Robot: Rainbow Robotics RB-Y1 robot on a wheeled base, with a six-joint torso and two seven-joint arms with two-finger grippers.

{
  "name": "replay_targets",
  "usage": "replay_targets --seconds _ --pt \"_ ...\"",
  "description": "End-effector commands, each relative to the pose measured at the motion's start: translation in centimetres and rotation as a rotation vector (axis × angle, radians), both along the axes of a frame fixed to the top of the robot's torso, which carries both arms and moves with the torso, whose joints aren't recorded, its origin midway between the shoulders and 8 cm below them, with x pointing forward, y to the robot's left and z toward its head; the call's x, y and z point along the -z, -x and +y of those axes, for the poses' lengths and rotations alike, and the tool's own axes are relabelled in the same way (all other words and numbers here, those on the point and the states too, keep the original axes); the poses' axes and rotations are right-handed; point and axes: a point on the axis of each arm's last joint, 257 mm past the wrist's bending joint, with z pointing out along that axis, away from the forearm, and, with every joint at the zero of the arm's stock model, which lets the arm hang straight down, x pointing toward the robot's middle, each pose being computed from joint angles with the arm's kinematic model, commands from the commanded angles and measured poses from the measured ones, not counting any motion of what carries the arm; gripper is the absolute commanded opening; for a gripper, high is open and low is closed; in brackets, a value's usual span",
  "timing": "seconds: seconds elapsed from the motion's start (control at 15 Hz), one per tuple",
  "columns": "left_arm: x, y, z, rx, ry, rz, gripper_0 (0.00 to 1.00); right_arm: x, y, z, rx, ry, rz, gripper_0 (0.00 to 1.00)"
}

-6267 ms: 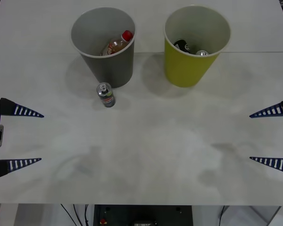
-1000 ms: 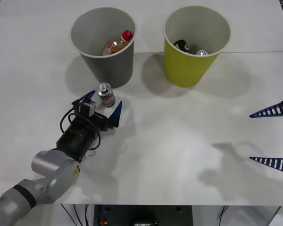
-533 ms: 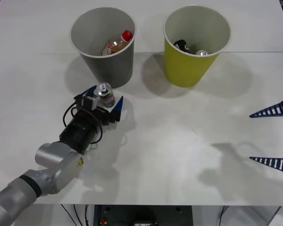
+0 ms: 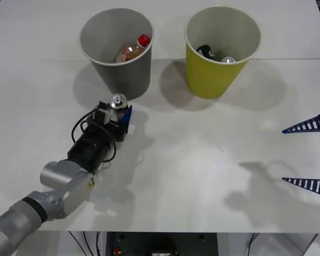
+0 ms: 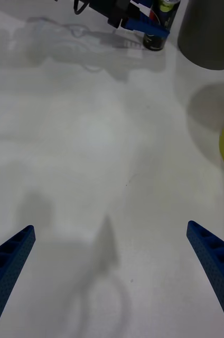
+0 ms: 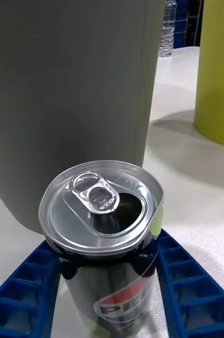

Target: Put the can into the green bin and the plastic bottle into the gray bin

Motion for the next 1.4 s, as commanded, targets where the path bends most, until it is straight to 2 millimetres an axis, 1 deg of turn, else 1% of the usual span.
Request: replay_targets --seconds 0.07,0.33,0.47,0.53,0.8,1.0,1.13,1.27,1.4 --pt "0.1 0.0 0.0 0.0 -0.012 -0.002 0.0 0.0 0.0 0.0 0.0 0.0 0.0 1.0" --pt "0.1 0.3 0.0 0.002 -0.041 -0.015 0.0 0.0 0.0 0.0 0.0 0.0 0.0 1.0" --pt "-0.3 1.8 -0.7 0.04 -0.067 0.002 0.0 0.0 0.0 0.0 0.0 0.0 0.0 1.0" --pt "-0.4 2.6 -0.6 0.057 -0.077 0.023 0.0 0.0 0.0 0.0 0.0 0.0 0.0 1.0" --pt "-2.0 6.0 -0.1 0.166 -0.224 0.101 0.0 0.0 0.0 0.0 0.0 0.0 0.0 1.0" --pt "-2.9 7.8 1.1 0.229 -0.343 0.16 0.0 0.0 0.0 0.0 0.0 0.0 0.0 1.0" --pt "-4.0 9.0 2.3 0.257 -0.427 0.215 0.0 0.0 0.0 0.0 0.0 0.0 0.0 1.0" --pt "-5.4 9.7 3.6 0.26 -0.519 0.255 0.0 0.0 0.0 0.0 0.0 0.0 0.0 1.0" --pt "-6.8 9.9 5.0 0.24 -0.583 0.303 0.0 0.0 0.0 0.0 0.0 0.0 0.0 1.0"
